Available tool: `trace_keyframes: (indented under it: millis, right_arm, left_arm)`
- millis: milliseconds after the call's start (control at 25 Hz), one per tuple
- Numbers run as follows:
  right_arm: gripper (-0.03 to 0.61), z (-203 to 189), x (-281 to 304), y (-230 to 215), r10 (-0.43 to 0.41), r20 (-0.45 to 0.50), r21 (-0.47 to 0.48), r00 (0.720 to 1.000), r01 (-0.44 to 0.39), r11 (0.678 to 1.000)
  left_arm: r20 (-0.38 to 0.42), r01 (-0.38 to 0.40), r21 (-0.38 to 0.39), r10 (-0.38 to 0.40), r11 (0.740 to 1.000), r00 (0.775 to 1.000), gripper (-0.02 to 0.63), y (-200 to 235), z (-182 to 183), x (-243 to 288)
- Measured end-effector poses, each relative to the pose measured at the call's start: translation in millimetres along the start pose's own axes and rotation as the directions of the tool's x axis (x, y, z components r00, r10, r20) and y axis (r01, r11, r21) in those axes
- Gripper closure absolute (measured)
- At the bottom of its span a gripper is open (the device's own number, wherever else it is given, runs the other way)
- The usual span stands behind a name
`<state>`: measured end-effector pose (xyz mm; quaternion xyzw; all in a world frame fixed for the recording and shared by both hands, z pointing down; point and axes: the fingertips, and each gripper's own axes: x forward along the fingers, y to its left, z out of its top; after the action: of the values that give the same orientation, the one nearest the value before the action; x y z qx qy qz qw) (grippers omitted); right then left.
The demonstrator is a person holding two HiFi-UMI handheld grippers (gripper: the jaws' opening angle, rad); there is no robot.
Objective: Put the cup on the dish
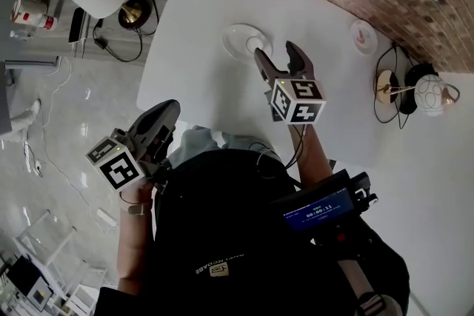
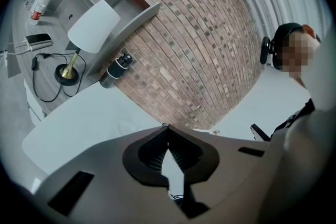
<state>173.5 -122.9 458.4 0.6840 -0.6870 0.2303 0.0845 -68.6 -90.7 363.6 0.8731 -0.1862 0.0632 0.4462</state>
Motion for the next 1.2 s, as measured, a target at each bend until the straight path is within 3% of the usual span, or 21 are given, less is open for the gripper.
trace_keyframes:
  millis: [600,1200]
  right_arm:
    - [0.25,50,-68,4,-0.05,0.11,0.01,0.993,0.049,0.999]
    - [0.37,88,-113,5,-0.178,0.219,0.062,0.959,0.168,0.984]
  left_arm:
    - [-0.094,0.159,0.051,-0.154,0.986,0.984,0.607,-20,24,47]
    - [-0.193,0.29,0.055,-0.275,0.955,0.942,0.607,-26,42,85]
